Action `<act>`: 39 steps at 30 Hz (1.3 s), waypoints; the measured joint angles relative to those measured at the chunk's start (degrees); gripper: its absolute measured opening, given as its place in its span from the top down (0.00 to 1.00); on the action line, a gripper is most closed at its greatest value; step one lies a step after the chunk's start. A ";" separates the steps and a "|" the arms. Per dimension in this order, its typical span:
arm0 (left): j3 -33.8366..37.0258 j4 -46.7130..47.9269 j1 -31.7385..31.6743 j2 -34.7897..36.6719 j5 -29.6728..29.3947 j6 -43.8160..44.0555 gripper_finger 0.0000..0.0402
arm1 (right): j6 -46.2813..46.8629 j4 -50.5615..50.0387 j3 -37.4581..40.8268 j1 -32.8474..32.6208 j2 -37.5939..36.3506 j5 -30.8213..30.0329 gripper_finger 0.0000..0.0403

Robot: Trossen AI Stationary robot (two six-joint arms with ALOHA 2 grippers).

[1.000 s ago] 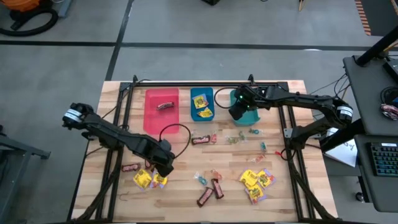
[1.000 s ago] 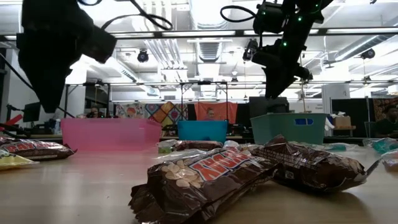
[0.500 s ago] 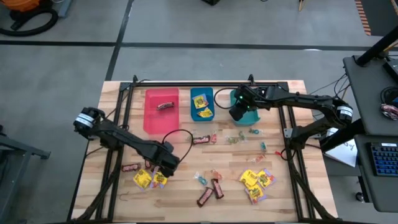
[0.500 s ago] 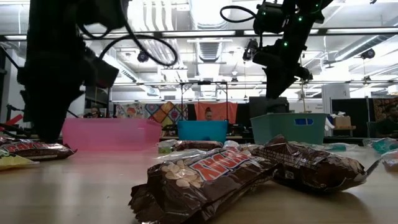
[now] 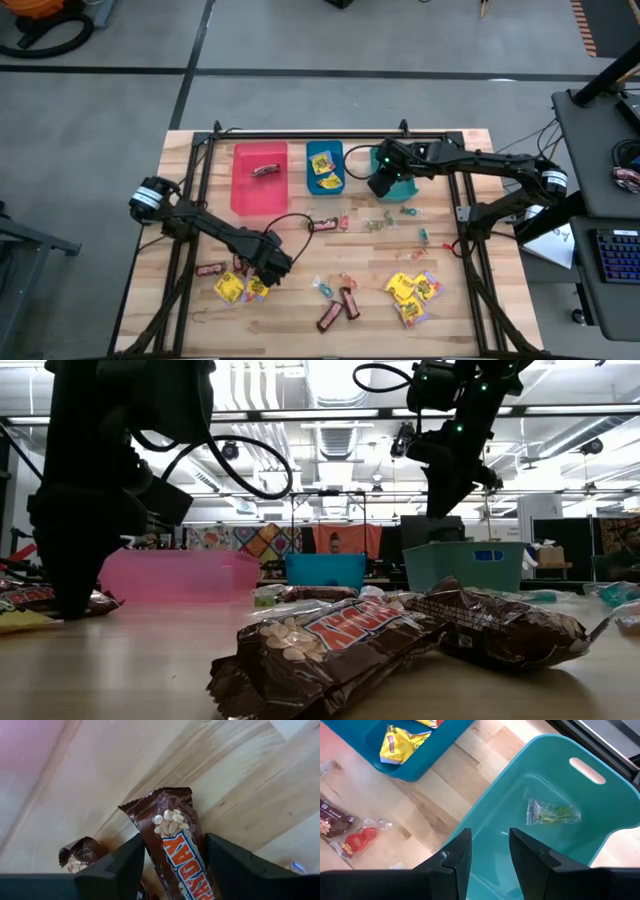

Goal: Sort candy
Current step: Put the chocolate bar into the red bin

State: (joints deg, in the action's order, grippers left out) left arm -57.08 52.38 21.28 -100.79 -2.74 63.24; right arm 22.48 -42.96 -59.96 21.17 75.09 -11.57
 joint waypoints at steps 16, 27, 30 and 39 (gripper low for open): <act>-0.22 -0.10 0.00 2.41 -1.48 -6.96 0.77 | -0.06 -0.02 0.00 -0.20 0.00 0.00 0.70; -0.35 -0.19 -0.76 15.72 -9.70 -15.04 0.79 | -0.19 -0.03 0.00 -0.20 0.00 0.00 0.70; -0.42 -0.41 -2.85 21.45 -15.55 -18.01 0.79 | -0.17 0.00 0.00 -0.20 0.00 0.00 0.71; -0.42 -1.12 -18.22 31.40 -22.33 -43.05 0.79 | -0.02 0.22 0.00 -0.20 0.00 -0.02 0.71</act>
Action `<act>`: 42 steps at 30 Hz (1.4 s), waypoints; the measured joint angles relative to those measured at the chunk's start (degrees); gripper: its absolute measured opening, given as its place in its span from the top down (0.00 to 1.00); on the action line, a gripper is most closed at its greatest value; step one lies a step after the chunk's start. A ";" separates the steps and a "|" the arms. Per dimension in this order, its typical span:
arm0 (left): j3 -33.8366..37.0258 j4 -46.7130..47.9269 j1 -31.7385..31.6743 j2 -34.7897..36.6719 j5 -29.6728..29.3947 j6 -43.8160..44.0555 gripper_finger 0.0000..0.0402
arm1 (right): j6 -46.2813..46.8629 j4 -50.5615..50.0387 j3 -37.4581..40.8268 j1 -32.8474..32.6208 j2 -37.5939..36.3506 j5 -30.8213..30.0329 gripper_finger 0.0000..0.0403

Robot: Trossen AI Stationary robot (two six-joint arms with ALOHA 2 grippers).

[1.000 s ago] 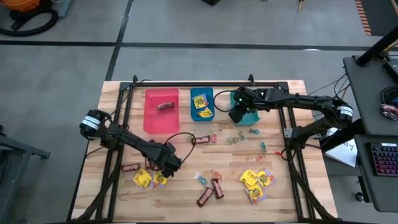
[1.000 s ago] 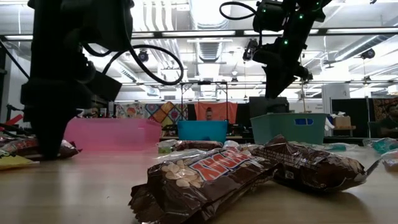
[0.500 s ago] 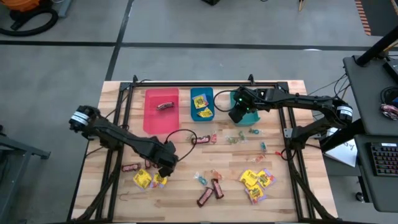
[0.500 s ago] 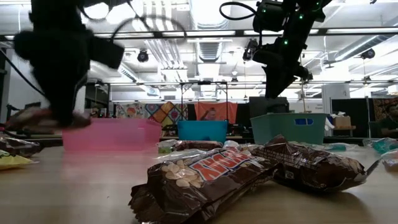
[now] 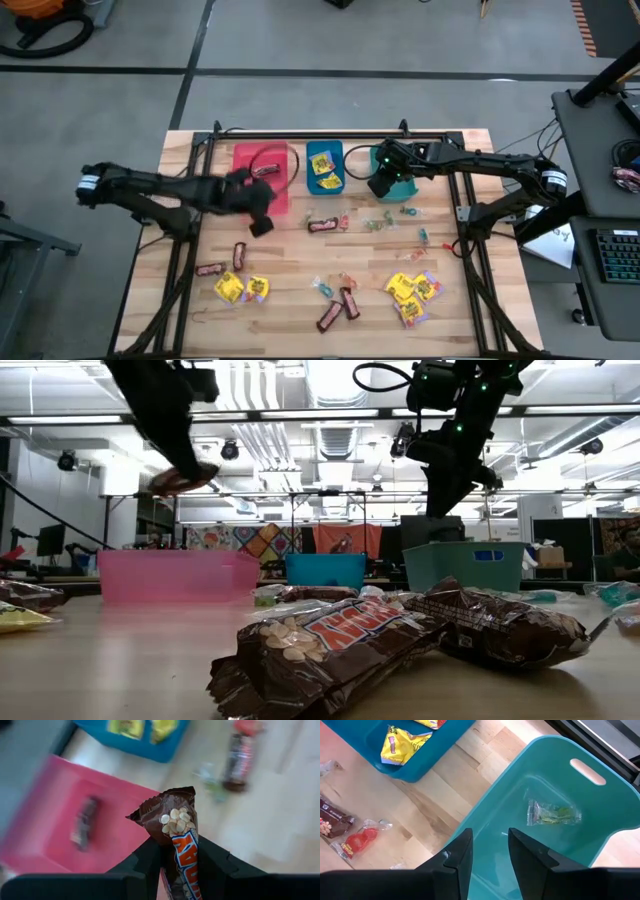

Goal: Sort candy
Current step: Put the chocolate bar into the red bin

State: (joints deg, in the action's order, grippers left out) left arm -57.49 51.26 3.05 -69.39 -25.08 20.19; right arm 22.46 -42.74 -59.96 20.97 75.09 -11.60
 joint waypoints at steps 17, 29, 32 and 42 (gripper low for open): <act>0.33 -4.68 -28.73 -7.47 25.34 -51.74 0.81 | 0.02 0.23 0.95 0.00 0.00 -0.01 0.72; 0.39 -5.33 -32.96 -13.83 27.99 -53.50 0.81 | 0.02 0.20 1.82 -0.01 0.00 0.00 0.71; 0.39 -5.37 -33.22 -14.86 25.48 -53.07 0.81 | 0.02 0.22 1.84 -0.01 0.00 0.00 0.71; 0.39 -5.35 -33.46 -15.45 20.98 -54.68 0.68 | 0.02 0.22 1.84 -0.02 0.00 0.00 0.72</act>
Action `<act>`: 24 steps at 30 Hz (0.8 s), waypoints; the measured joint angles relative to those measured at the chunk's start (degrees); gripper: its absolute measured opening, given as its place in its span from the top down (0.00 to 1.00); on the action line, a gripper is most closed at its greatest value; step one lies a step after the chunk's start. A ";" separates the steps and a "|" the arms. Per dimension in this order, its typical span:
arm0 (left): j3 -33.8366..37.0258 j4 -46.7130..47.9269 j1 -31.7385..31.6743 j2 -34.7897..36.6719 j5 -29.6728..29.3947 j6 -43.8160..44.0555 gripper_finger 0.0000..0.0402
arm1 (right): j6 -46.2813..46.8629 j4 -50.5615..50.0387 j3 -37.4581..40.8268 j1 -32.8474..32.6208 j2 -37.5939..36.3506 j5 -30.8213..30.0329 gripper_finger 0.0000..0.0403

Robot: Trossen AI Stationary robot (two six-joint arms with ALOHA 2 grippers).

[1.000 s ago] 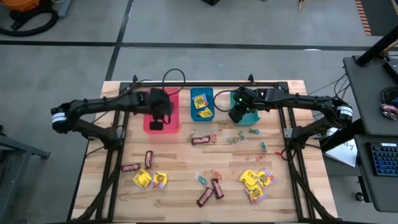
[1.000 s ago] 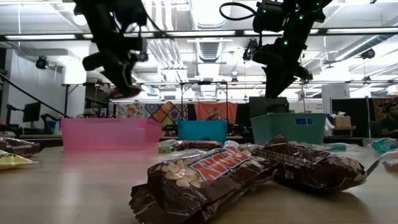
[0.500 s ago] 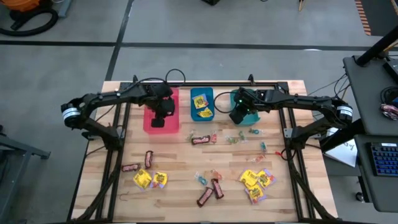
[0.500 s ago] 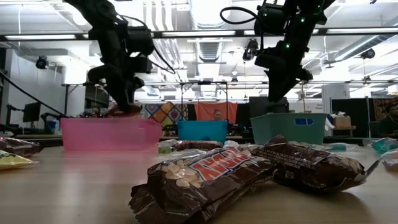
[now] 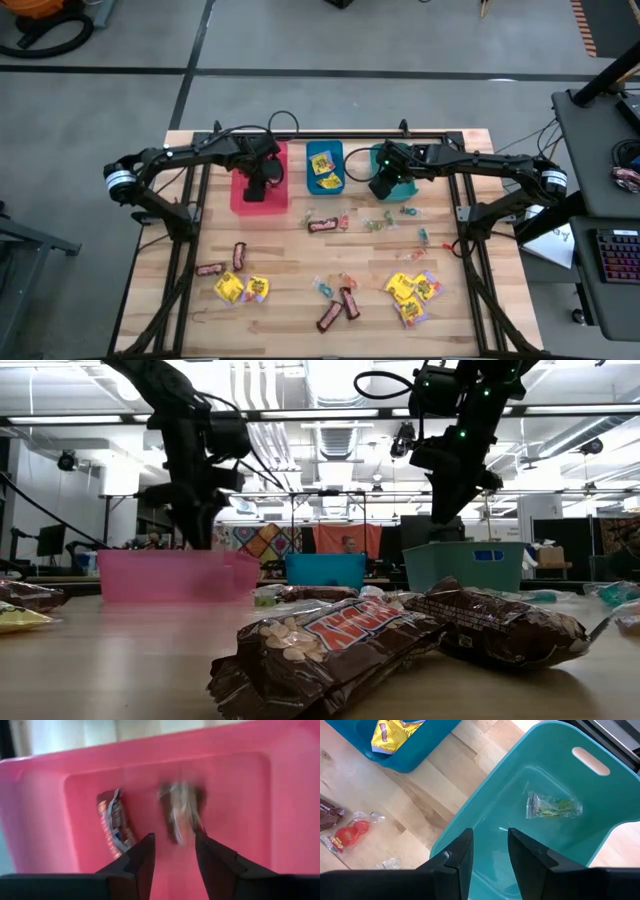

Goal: Sort candy
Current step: Put the chocolate bar into the red bin, then put the green gummy candy into the green bin

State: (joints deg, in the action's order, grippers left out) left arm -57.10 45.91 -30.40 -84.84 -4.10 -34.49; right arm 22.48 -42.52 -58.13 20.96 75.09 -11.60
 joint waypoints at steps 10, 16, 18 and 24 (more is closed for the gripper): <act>0.00 4.09 0.01 0.67 -1.16 0.62 0.63 | 0.21 0.00 0.00 -0.04 0.00 0.05 0.70; 0.02 3.00 0.01 5.46 7.07 6.80 0.65 | 2.73 -0.11 0.00 -1.53 -0.32 6.38 0.71; 0.04 1.07 0.43 8.04 9.31 9.18 0.67 | 3.47 -0.19 0.00 -2.72 -0.63 7.82 0.72; 0.26 -5.26 3.24 15.34 9.66 18.49 0.72 | 3.83 -0.92 -0.89 -7.57 -0.85 9.10 0.75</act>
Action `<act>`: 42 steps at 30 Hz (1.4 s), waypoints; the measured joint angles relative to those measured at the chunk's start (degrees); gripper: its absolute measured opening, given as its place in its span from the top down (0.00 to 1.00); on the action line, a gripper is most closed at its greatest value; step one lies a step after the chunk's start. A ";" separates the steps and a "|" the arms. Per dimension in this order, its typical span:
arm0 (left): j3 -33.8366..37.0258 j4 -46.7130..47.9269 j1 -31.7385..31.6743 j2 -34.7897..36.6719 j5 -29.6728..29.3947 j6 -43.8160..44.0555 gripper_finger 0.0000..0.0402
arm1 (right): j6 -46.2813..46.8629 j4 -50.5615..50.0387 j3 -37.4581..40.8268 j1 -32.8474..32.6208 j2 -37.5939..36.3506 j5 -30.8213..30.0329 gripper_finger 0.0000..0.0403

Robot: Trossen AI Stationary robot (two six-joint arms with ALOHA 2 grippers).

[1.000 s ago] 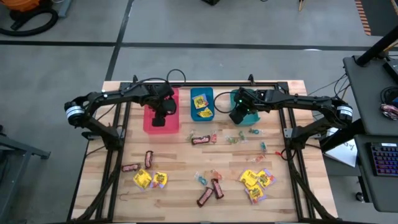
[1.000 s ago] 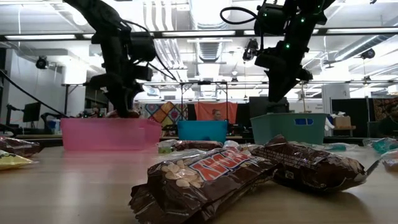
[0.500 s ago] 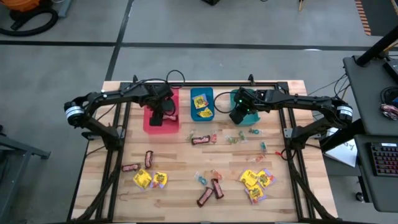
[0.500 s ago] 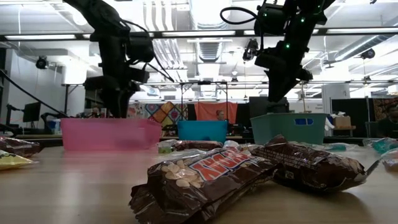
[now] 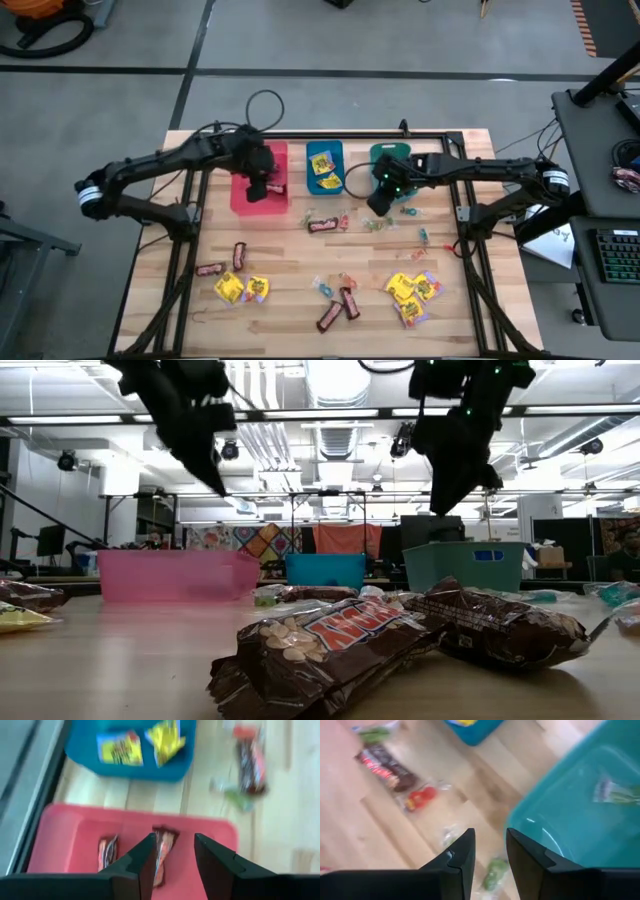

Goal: Sort candy
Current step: Put the green gummy candy into the green bin

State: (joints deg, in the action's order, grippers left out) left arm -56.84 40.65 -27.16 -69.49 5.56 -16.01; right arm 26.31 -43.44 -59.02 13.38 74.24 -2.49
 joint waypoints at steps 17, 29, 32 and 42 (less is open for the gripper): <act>14.05 -27.67 20.15 10.93 -10.01 17.20 0.74 | 1.66 -0.04 -4.09 -15.16 0.00 -0.04 0.77; 19.79 -37.51 26.89 11.04 -17.20 21.37 0.74 | 0.25 -2.70 -3.81 -20.31 6.18 -0.51 0.62; 20.14 -38.22 26.89 11.23 -17.20 21.25 0.74 | -0.43 -4.99 -3.81 -20.30 8.52 -0.54 0.60; 20.98 -38.17 26.89 11.07 -17.20 21.07 0.74 | 1.95 -5.57 -3.81 -20.38 16.45 -5.25 0.60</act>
State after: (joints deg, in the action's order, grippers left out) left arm -35.86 2.48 -0.27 -58.42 -11.64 5.06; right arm 28.25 -49.01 -62.83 -7.00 90.69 -7.74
